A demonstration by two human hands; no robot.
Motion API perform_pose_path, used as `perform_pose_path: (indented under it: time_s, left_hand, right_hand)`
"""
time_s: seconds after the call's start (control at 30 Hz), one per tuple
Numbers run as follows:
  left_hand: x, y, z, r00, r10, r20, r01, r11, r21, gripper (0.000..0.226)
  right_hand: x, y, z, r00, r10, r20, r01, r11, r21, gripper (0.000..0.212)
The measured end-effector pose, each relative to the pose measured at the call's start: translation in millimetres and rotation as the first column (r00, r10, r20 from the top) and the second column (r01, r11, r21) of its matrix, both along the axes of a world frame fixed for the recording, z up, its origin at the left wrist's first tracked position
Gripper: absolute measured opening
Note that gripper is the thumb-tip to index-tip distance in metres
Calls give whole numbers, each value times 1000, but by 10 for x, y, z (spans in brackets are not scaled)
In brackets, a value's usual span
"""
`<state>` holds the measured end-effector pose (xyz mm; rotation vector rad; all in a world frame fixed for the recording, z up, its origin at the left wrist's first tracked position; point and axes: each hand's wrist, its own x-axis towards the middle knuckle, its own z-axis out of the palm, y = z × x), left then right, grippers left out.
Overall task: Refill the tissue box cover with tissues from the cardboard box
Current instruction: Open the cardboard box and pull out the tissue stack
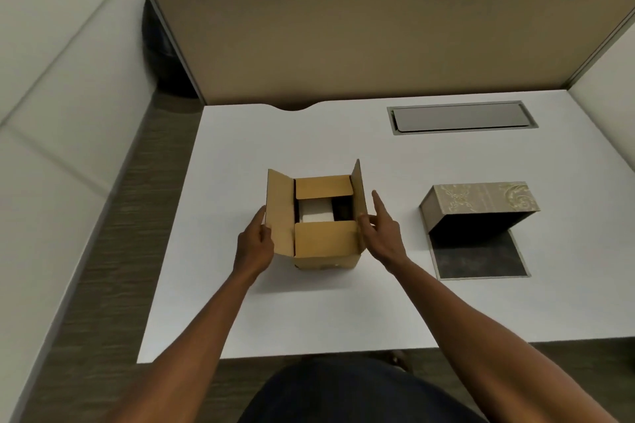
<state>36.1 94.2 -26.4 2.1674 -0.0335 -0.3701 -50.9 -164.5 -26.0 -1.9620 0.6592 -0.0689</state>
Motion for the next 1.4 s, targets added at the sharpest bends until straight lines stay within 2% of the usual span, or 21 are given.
perform_pose_path:
  time_s: [0.13,0.17,0.23,0.27,0.33,0.37,0.4,0.43,0.5,0.57,0.63,0.7,0.8,0.9,0.97,1.1,1.17,1.27,1.3,1.4]
  left_hand:
    - [14,20,-70,998,28,48,-30,999,29,61]
    - [13,19,-84,997,11,79,-17,997,74,66]
    - [7,12,-84,966,-122,228,50,954,297,79]
    - [3,-2,-69,906,-257,336,100,902,421,87]
    - [21,-69,-54,703,-550,451,241,781,576,97]
    - [27,-120,-47,630,-647,429,316,718,620,97]
    - [26,-174,-35,615,-699,366,380,669,639,95]
    - [23,-223,-22,650,-705,285,431,651,626,92]
    - [22,-308,-22,751,-641,158,464,683,564,83]
    - [3,-372,-9,802,-590,89,469,716,518,73]
    - [-8,-425,21,833,-546,90,456,769,448,65]
    - [-34,-465,69,885,-437,161,377,876,301,54]
    - [-128,-486,110,934,-281,220,262,959,110,42]
    - [-259,-450,102,926,-315,209,284,944,167,37]
    - [-353,-411,81,885,-418,204,350,888,300,43]
    - [-494,-370,10,776,-616,134,477,713,515,70]
    - [-501,-364,-27,750,-654,97,471,632,615,81]
    - [-488,-365,-84,770,-634,75,440,611,658,97]
    - [-483,-362,-102,779,-624,65,433,609,665,101]
    - [-455,-336,-160,808,-589,23,429,613,664,111]
  right_hand:
    - [-56,-112,-33,999,-29,37,27,998,60,63]
    - [-68,-138,-43,998,-49,48,45,995,90,63]
    - [-95,-195,-73,991,-123,51,112,979,173,57]
    - [-109,-222,-93,984,-175,37,162,961,226,52]
    - [-135,-266,-132,963,-268,-10,257,913,317,43]
    - [-143,-280,-152,954,-299,-33,292,892,344,39]
    - [-147,-287,-172,944,-326,-54,322,872,368,36]
    - [-149,-290,-191,933,-352,-76,353,850,391,34]
    - [-141,-293,-227,908,-398,-131,415,807,420,36]
    - [-132,-293,-253,886,-424,-189,463,782,417,41]
    - [-119,-289,-270,868,-441,-229,496,775,391,43]
    - [-105,-267,-256,863,-444,-241,503,802,323,42]
    - [-91,-242,-198,912,-365,-188,374,927,13,49]
    - [-72,-238,-119,974,-190,-124,143,937,-319,57]
    - [-46,-244,-43,992,-58,-108,0,881,-473,58]
    - [52,-223,139,987,161,-24,-123,639,-759,43]
    - [142,-151,250,961,278,-7,-172,577,-798,31]
    - [304,28,385,903,420,-87,-339,573,-746,11]
    - [372,67,402,880,451,-148,-413,573,-708,8]
    - [599,91,432,759,511,-403,-645,506,-573,17]
